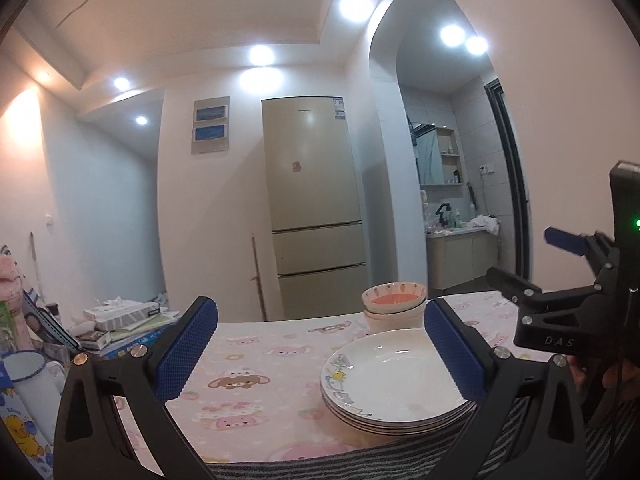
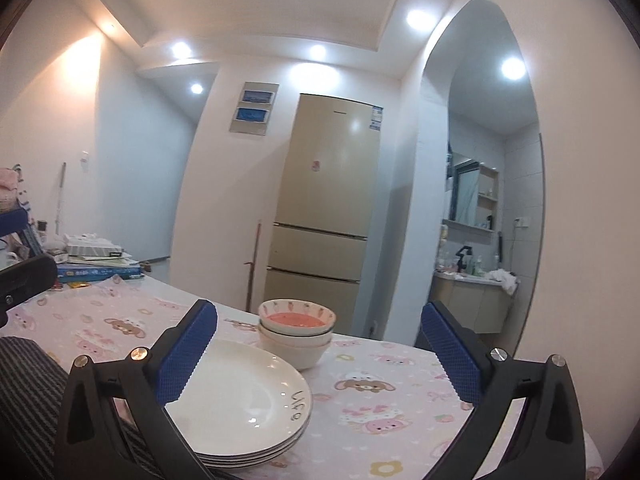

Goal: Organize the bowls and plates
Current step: 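Raise the right tool and move it toward the pink bowl stack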

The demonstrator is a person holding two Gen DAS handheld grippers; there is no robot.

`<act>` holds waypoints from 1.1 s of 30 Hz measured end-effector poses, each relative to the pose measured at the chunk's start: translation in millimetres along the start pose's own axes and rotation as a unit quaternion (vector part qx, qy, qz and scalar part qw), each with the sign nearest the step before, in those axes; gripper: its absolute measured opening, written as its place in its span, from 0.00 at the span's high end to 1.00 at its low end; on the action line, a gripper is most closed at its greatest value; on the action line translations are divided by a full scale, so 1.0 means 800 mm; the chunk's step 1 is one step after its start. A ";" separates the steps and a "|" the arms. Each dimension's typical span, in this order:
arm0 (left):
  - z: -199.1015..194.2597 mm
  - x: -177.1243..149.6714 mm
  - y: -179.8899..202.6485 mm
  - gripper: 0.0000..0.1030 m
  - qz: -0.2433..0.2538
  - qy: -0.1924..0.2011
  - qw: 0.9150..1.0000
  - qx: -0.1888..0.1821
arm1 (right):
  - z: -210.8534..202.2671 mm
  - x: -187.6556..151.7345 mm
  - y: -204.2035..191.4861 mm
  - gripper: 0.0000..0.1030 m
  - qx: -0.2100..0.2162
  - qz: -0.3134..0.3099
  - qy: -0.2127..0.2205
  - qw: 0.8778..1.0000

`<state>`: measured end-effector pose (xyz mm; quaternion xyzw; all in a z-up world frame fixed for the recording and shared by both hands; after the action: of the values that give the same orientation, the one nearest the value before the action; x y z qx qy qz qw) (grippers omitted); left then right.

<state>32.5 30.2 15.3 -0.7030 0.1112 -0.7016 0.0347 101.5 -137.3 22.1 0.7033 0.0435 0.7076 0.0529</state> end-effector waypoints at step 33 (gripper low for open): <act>0.029 0.228 -0.029 0.00 -0.017 0.087 0.996 0.006 | 0.009 0.266 0.080 0.00 -0.037 0.118 0.081 0.989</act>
<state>56.0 13.3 198.2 -0.6408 0.0978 -0.7612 0.0177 106.5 -171.7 241.7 0.6413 -0.0618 0.7647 -0.0083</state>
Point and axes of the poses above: each gripper's, at about its wrist camera, not at the fingertips, and z roughly the way its jaws point, y to its right, x to its top, the point moved 2 cm from there along z, roughly the way its jaws point, and after that the axes turned 6 degrees about z, right-handed, at the moved point
